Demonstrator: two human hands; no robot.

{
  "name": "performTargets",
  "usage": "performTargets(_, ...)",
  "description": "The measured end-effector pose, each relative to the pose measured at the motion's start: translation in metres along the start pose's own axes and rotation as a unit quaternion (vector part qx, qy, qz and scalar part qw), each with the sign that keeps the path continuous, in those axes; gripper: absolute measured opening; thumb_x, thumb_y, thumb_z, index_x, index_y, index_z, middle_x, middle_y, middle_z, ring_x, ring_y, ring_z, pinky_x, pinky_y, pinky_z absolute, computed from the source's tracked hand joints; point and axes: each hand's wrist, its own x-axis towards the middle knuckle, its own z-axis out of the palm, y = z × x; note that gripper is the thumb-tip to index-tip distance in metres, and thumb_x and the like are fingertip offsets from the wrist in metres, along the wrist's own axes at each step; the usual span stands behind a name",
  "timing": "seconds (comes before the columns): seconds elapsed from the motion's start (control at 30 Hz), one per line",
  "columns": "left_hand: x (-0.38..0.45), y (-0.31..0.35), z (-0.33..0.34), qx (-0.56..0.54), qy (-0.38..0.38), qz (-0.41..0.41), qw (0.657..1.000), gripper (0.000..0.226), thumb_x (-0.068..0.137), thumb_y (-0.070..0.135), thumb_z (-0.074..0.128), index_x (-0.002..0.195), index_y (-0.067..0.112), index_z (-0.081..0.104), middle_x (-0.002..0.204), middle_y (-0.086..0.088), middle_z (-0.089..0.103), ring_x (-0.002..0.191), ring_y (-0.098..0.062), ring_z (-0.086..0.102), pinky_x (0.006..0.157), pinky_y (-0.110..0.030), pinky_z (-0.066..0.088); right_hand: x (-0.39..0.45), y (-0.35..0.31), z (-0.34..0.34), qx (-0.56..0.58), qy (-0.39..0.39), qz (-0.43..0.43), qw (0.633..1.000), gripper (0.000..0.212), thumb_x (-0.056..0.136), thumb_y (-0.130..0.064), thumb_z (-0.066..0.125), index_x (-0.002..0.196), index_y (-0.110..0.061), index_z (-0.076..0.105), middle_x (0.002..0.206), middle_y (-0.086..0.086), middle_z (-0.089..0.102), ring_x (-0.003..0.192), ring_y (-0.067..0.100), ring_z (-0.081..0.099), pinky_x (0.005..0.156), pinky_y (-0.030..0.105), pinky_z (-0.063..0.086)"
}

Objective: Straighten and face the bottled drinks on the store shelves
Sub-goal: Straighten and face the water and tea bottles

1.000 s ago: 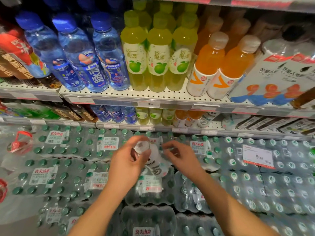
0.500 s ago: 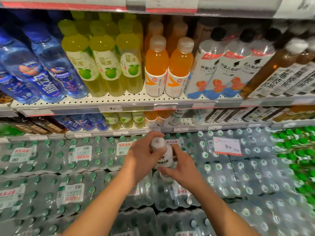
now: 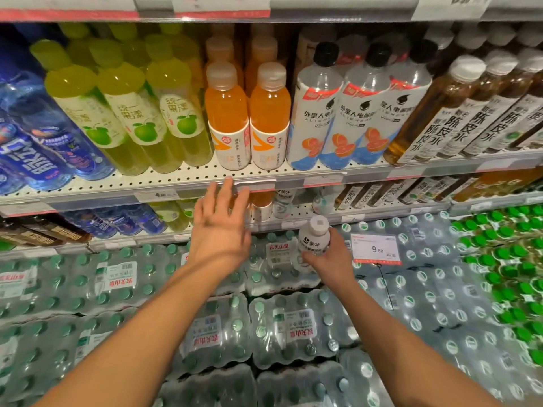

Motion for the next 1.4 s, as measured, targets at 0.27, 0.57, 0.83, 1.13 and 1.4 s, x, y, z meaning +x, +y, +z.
performTargets(0.27, 0.011, -0.007, 0.007, 0.028, -0.012, -0.012, 0.999, 0.09, 0.086, 0.041, 0.063, 0.16, 0.027, 0.013, 0.167, -0.008, 0.005, 0.154, -0.035, -0.003, 0.122, -0.061, 0.013, 0.042, -0.003, -0.001, 0.03, 0.059, 0.001, 0.998, 0.055, 0.072, -0.014, 0.087, 0.114, -0.025, 0.052, 0.107, -0.001, 0.065, 0.093, 0.014, 0.059, 0.068, 0.016, 0.04)
performTargets(0.57, 0.013, -0.014, 0.01, 0.022, -0.002, -0.009, 1.0, 0.091, 0.081, 0.042, 0.065, 0.159, 0.029, 0.021, 0.166, -0.006, 0.017, 0.152, -0.035, 0.008, 0.119, -0.059, 0.026, 0.08, 0.004, 0.006, 0.089, 0.123, 0.014, 0.988, 0.064, 0.074, -0.02, 0.087, 0.129, -0.023, 0.054, 0.115, -0.003, 0.067, 0.106, 0.018, 0.062, 0.094, 0.034, 0.048)
performTargets(0.83, 0.015, -0.013, 0.01, 0.051, -0.012, -0.009, 0.999, 0.09, 0.08, 0.045, 0.057, 0.159, 0.027, 0.018, 0.164, -0.008, 0.022, 0.15, -0.038, 0.014, 0.114, -0.055, 0.036, 0.099, -0.002, 0.016, 0.087, 0.121, 0.006, 0.989, 0.067, 0.076, -0.015, 0.087, 0.134, -0.017, 0.055, 0.112, -0.008, 0.064, 0.106, 0.015, 0.06, 0.093, 0.027, 0.044)
performTargets(1.13, 0.015, -0.014, 0.013, 0.06, -0.008, -0.005, 0.998, 0.092, 0.076, 0.045, 0.06, 0.158, 0.026, 0.023, 0.162, -0.009, 0.025, 0.149, -0.038, 0.017, 0.105, -0.056, 0.043, 0.121, 0.005, 0.021, -0.054, 0.085, -0.011, 0.995, 0.072, 0.076, -0.014, 0.087, 0.133, -0.009, 0.044, 0.117, 0.014, 0.071, 0.105, 0.037, 0.067, 0.085, 0.036, 0.05)
performTargets(1.4, 0.014, -0.014, 0.015, 0.074, -0.006, -0.004, 0.997, 0.093, 0.077, 0.046, 0.06, 0.159, 0.025, 0.022, 0.163, -0.01, 0.024, 0.149, -0.038, 0.018, 0.103, -0.056, 0.045, 0.127, 0.009, 0.025, -0.235, 0.092, -0.065, 0.965, 0.07, 0.073, -0.017, 0.09, 0.132, -0.006, 0.053, 0.139, 0.02, 0.052, 0.107, 0.045, 0.064, 0.079, 0.048, 0.056)
